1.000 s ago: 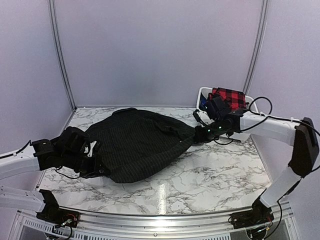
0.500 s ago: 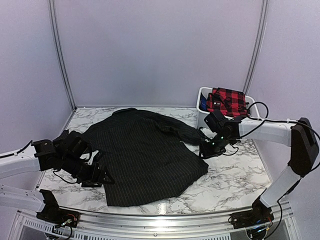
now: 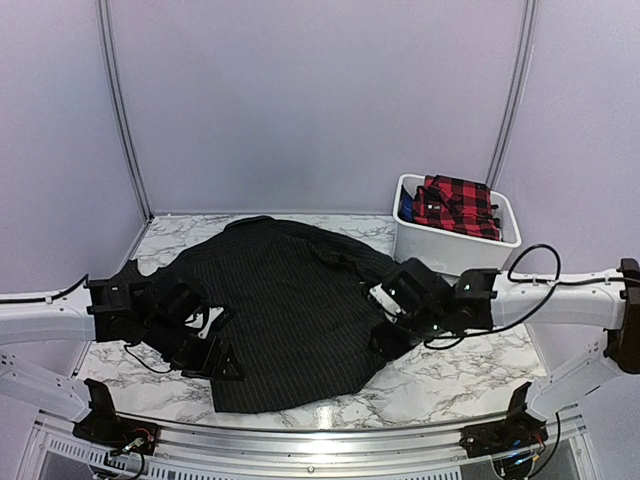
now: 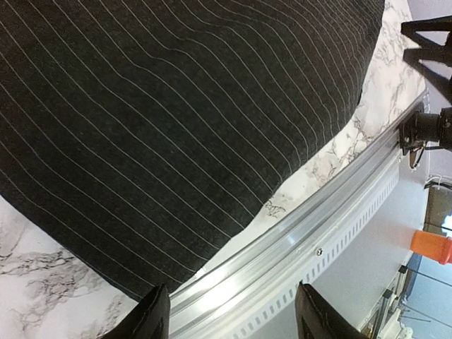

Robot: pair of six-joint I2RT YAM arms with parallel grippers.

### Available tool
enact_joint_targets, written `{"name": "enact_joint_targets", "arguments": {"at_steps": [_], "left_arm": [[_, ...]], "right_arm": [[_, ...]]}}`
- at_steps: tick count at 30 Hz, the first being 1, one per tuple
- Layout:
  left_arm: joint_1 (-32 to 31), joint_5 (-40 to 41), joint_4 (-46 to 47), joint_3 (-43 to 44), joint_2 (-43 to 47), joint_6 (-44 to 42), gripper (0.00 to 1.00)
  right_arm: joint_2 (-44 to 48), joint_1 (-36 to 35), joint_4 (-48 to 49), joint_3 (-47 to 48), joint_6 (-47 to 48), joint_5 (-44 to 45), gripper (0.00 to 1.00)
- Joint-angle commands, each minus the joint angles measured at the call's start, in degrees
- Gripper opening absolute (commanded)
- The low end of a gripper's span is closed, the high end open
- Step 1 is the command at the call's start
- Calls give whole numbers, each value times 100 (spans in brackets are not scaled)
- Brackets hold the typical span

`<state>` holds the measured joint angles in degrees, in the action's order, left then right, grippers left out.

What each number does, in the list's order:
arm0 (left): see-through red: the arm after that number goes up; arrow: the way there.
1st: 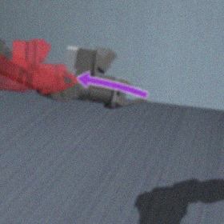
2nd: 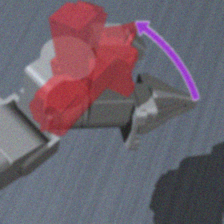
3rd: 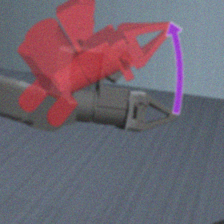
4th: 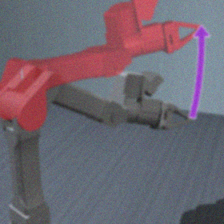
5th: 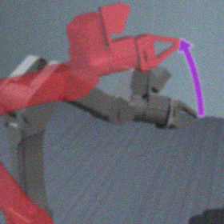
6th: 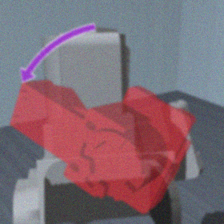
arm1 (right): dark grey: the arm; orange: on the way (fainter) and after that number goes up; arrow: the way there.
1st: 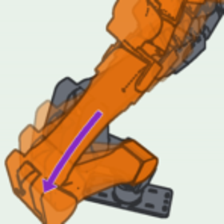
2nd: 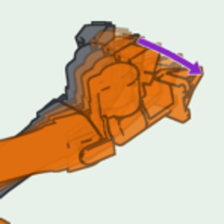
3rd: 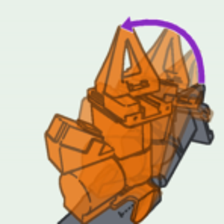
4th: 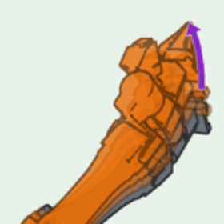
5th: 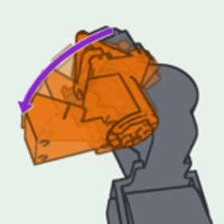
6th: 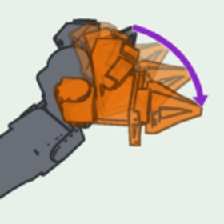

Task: Fold and stack the long sleeve shirts
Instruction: Place the flattened shirt at the center of the board, then adjust the flattened shirt at the center of the board.

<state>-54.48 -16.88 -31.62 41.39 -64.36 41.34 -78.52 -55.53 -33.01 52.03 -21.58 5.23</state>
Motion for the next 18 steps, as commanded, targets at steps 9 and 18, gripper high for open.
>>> {"name": "enact_joint_targets", "arguments": {"at_steps": [9, 18], "left_arm": [[-928, 702, 126, -1241, 1073, 1334, 81], [-1391, 1256, 835, -1150, 371, 1148, 86]], "right_arm": [[182, -2115, 845, -634, -957, 1120, 54], [-391, -2299, 1561, -815, -917, 1353, 54]]}}
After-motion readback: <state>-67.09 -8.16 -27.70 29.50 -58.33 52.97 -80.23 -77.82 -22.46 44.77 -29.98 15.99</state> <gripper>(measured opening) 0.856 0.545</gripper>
